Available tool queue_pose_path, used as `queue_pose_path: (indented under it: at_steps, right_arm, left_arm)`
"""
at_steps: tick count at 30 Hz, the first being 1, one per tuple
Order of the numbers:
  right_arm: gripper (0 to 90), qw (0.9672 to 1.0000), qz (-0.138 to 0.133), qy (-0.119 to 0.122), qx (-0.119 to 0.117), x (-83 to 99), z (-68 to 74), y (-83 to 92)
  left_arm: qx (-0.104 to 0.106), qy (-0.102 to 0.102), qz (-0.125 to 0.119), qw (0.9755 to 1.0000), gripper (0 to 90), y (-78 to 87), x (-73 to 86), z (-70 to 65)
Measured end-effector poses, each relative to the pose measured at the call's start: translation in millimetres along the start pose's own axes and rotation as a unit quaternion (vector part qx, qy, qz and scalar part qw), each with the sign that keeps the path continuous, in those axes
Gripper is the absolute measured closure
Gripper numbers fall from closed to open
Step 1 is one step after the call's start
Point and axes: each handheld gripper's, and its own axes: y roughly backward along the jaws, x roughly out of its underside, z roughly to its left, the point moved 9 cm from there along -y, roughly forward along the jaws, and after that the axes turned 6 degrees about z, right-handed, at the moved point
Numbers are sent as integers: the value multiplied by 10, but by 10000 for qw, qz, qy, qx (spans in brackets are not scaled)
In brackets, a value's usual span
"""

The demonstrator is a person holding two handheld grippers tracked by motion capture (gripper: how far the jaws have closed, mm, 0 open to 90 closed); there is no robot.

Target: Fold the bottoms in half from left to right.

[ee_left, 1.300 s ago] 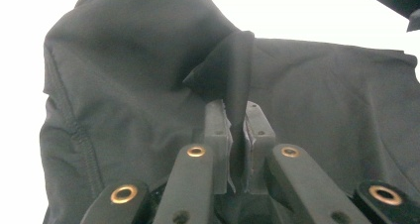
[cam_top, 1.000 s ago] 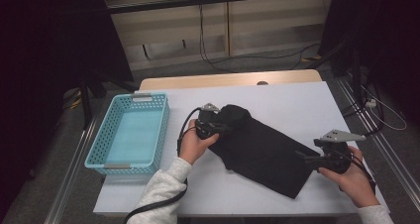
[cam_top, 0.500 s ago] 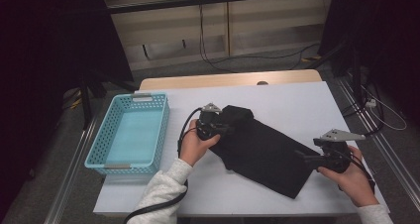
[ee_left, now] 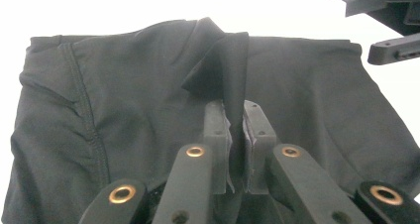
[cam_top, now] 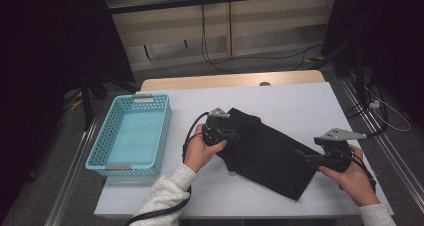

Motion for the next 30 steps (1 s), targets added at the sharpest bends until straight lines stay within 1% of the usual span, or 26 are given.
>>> queue_pose_path:
  at_steps: [5,6,7,8,9,10,11,12,13,15,16,17,18,19,20,21,22,24,25,26,27,28,29,30]
  right_arm:
    - [187,10000,2,65,-74,-57,46,-73]
    - [187,10000,2,65,-74,-57,46,-73]
    - [187,9999,-9,101,-101,-85,65,-95]
    - [187,9999,-9,101,-101,-85,65,-95]
    - [187,9999,-33,97,-135,-116,82,-114]
    - [187,9999,-33,97,-135,-116,82,-114]
    - [187,9998,-50,119,-139,-146,85,-133]
    - [187,9998,-50,119,-139,-146,85,-133]
    - [187,9998,-62,120,-147,-158,88,-140]
    - [186,9998,-66,147,-137,-185,85,-156]
    - [187,9997,-80,167,-142,-206,87,-172]
    - [187,9997,-92,159,-134,-220,89,-183]
    - [187,9997,-101,165,-119,-240,93,-200]
    - [189,9996,-113,207,-131,-283,118,-235]
    - [189,9996,-113,207,-131,-283,118,-235]
    - [190,9995,-128,243,-141,-334,148,-281]
    - [190,9995,-128,243,-141,-334,148,-281]
    - [194,9995,-117,256,-149,-371,164,-324]
    - [200,9994,-121,274,-154,-395,174,-349]
    - [207,9994,-118,274,-164,-424,193,-380]
    - [222,9991,-101,369,-175,-465,221,-438]
    - [222,9991,-101,369,-175,-465,221,-438]
    - [258,9989,-88,403,-200,-497,247,-495]
    - [258,9989,-88,403,-200,-497,247,-495]
  left_arm:
    - [115,-85,-43,9999,822,-55,31,-133]
    - [168,-84,-29,9998,822,-76,46,-164]
    - [237,-87,-9,9997,802,-106,68,-199]
    - [248,-141,25,9996,802,-134,88,-226]
    - [277,-187,31,9994,751,-154,100,-250]
    - [299,-222,38,9993,751,-162,107,-265]
    - [296,-207,-21,9993,585,-165,98,-271]
    - [293,-185,-29,9994,585,-156,97,-268]
    - [264,-183,-38,9995,564,-137,97,-254]
    - [142,-141,-123,9997,472,-80,89,-196]
    - [99,-153,-108,9998,416,-58,94,-168]
    - [14,-140,-126,9998,396,-31,99,-125]
    - [-118,-162,-144,9997,369,-1,105,-75]
    - [-287,-130,-185,9993,312,48,122,12]
    - [-287,-130,-185,9993,290,48,122,12]
    - [-285,-19,-209,9994,271,79,136,50]
    - [-319,21,-238,9992,271,95,144,77]
    - [-463,19,-210,9987,247,139,184,153]
    - [-550,50,-215,9982,238,167,206,196]
    - [-585,65,-191,9981,231,188,223,220]
    - [-690,119,-215,9973,223,233,256,273]
    - [-690,119,-215,9973,221,233,256,273]
    - [-727,132,-192,9971,219,257,278,295]
    - [-787,143,-194,9966,219,277,295,318]
